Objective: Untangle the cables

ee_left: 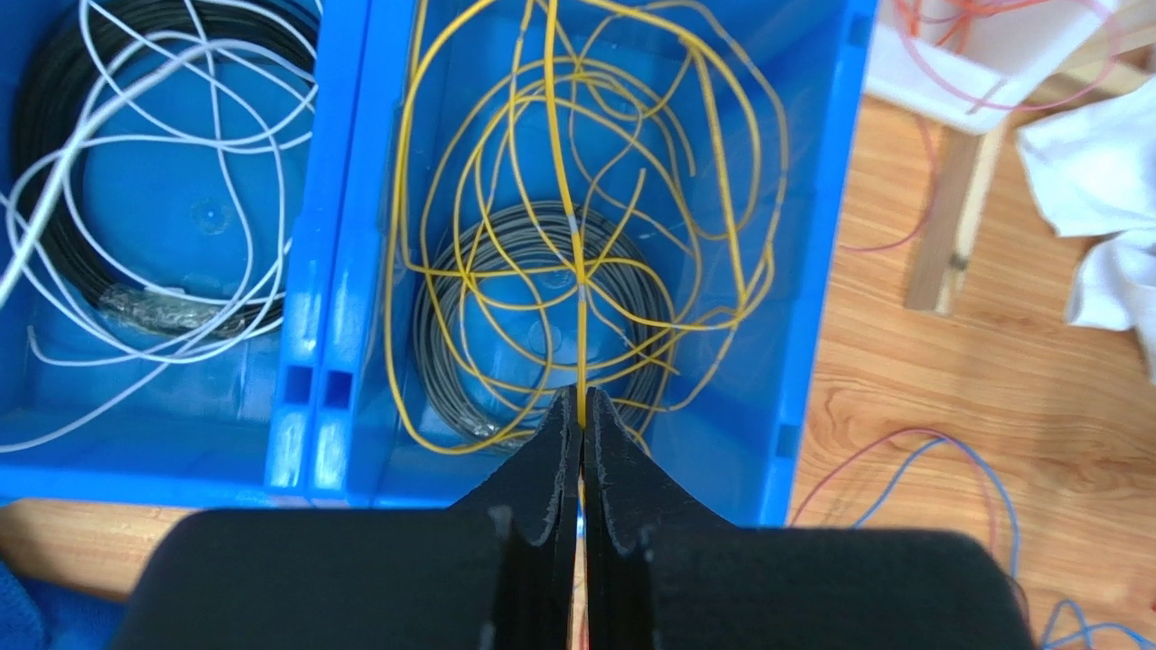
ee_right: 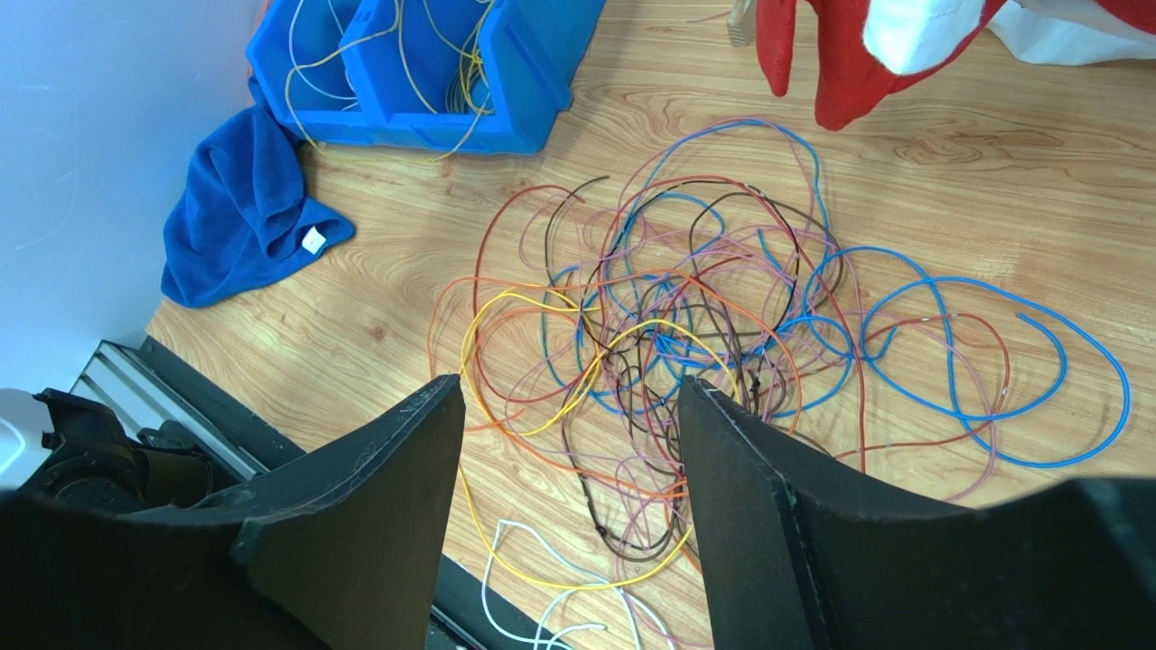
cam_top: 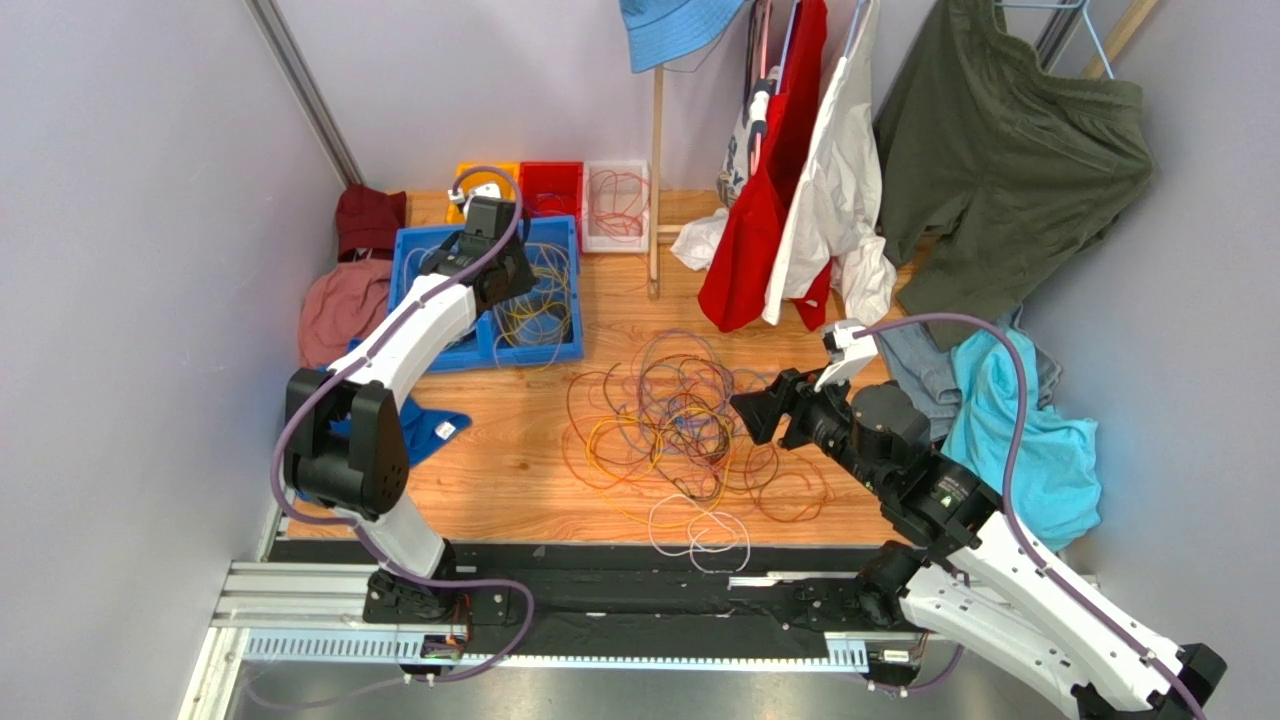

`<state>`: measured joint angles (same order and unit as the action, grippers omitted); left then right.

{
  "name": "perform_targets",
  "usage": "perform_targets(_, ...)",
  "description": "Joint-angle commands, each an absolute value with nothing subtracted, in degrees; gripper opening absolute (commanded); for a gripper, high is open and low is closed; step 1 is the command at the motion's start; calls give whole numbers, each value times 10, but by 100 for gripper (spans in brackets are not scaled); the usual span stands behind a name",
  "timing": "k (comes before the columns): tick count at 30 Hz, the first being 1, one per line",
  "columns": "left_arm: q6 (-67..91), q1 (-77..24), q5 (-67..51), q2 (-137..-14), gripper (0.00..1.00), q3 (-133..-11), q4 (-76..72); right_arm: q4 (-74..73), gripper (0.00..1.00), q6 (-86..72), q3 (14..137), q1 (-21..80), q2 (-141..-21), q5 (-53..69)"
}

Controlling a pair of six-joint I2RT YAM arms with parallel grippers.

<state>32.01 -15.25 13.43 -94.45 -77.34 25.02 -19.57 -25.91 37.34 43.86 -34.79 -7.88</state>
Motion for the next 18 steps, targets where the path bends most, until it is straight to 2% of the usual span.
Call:
perform_targets(1, 309, -145, 130, -978, 0, -829, 236, -181, 63, -261, 371, 441, -347, -82)
perform_targets(12, 267, -140, 137, -1055, 0, -976, 243, -185, 63, -243, 374, 441, -368, -97)
perform_targets(18, 267, -140, 126, -1079, 0, -967, 242, -177, 63, -239, 374, 441, -382, -97)
